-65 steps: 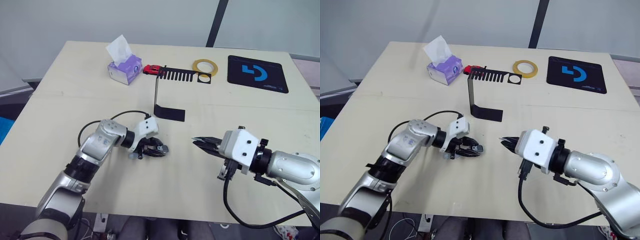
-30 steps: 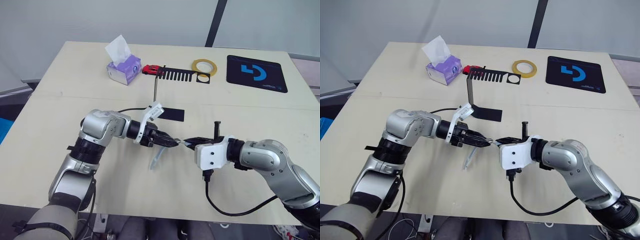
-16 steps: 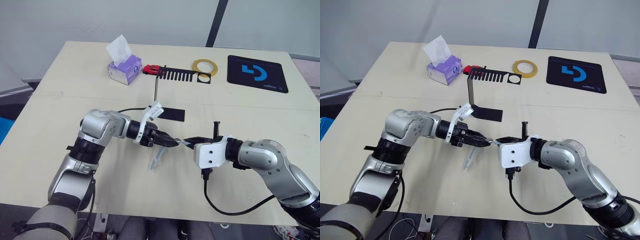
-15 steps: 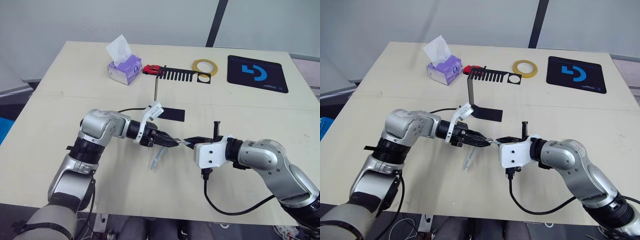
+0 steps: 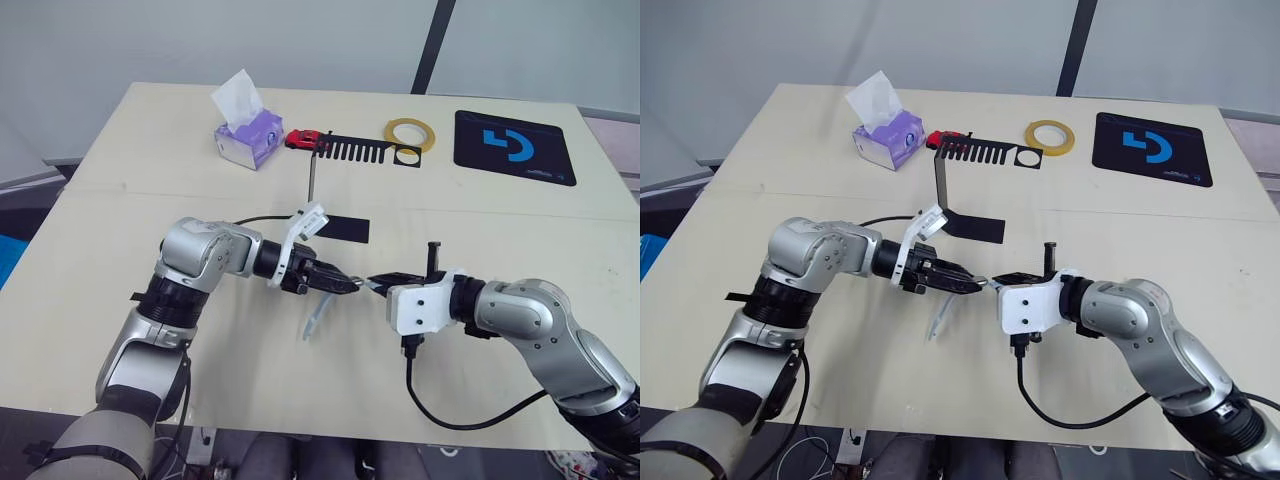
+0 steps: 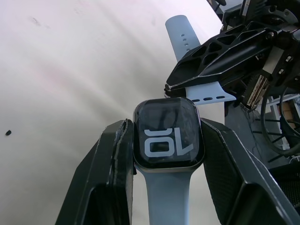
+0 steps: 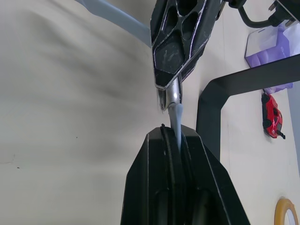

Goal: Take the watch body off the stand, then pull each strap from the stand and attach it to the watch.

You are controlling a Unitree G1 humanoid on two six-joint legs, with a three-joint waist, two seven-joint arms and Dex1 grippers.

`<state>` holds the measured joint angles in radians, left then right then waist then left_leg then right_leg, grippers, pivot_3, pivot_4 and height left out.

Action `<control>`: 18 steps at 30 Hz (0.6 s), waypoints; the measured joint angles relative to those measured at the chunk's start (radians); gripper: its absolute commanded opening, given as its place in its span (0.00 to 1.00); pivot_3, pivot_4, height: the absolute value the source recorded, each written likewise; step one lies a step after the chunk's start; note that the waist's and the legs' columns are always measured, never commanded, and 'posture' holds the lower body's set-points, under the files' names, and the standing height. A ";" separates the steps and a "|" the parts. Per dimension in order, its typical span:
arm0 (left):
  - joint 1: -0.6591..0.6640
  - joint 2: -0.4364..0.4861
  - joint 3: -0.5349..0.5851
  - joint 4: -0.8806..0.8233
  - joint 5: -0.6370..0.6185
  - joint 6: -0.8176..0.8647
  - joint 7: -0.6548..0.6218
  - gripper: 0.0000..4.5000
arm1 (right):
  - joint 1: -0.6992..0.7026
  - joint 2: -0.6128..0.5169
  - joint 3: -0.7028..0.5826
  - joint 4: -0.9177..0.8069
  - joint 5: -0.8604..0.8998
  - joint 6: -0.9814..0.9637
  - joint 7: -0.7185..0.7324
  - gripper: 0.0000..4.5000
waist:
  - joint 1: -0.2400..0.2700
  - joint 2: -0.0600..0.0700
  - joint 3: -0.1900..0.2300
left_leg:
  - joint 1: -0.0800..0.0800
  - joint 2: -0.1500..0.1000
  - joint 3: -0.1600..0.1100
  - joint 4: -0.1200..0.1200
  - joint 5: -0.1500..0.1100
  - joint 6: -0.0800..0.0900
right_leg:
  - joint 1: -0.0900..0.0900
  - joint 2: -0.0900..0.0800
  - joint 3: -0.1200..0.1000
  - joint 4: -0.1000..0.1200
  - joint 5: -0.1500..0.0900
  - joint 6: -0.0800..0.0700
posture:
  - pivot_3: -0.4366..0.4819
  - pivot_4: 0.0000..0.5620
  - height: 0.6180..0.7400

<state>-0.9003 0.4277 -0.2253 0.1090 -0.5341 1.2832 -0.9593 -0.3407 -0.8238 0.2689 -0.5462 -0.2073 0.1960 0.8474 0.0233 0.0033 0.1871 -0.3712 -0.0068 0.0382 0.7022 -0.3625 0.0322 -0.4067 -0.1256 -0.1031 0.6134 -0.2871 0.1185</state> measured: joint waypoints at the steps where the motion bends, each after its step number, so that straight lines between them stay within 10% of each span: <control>1: 0.000 -0.002 0.003 -0.001 0.000 0.002 0.002 0.37 | -0.001 0.001 0.000 0.000 0.000 0.001 0.001 0.00 | 0.000 0.000 0.000 | 0.000 0.000 0.000 0.000 0.000 0.000 | 0.000 0.000 0.000 0.000 0.000 0.000 | 0.48 0.27 0.98; 18: 0.000 -0.025 0.021 -0.018 -0.015 0.025 0.038 0.37 | -0.016 0.010 0.001 0.002 -0.041 0.031 0.022 0.00 | 0.000 0.000 0.000 | 0.000 0.000 0.000 0.000 0.000 0.000 | 0.000 0.000 0.000 0.000 0.000 0.000 | 0.48 0.27 0.98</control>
<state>-0.9003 0.4025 -0.2041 0.0909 -0.5489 1.3079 -0.9209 -0.3562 -0.8140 0.2703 -0.5440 -0.2481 0.2273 0.8694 0.0231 0.0033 0.1871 -0.3710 -0.0068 0.0382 0.7022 -0.3624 0.0321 -0.4067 -0.1256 -0.1031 0.6138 -0.2871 0.1185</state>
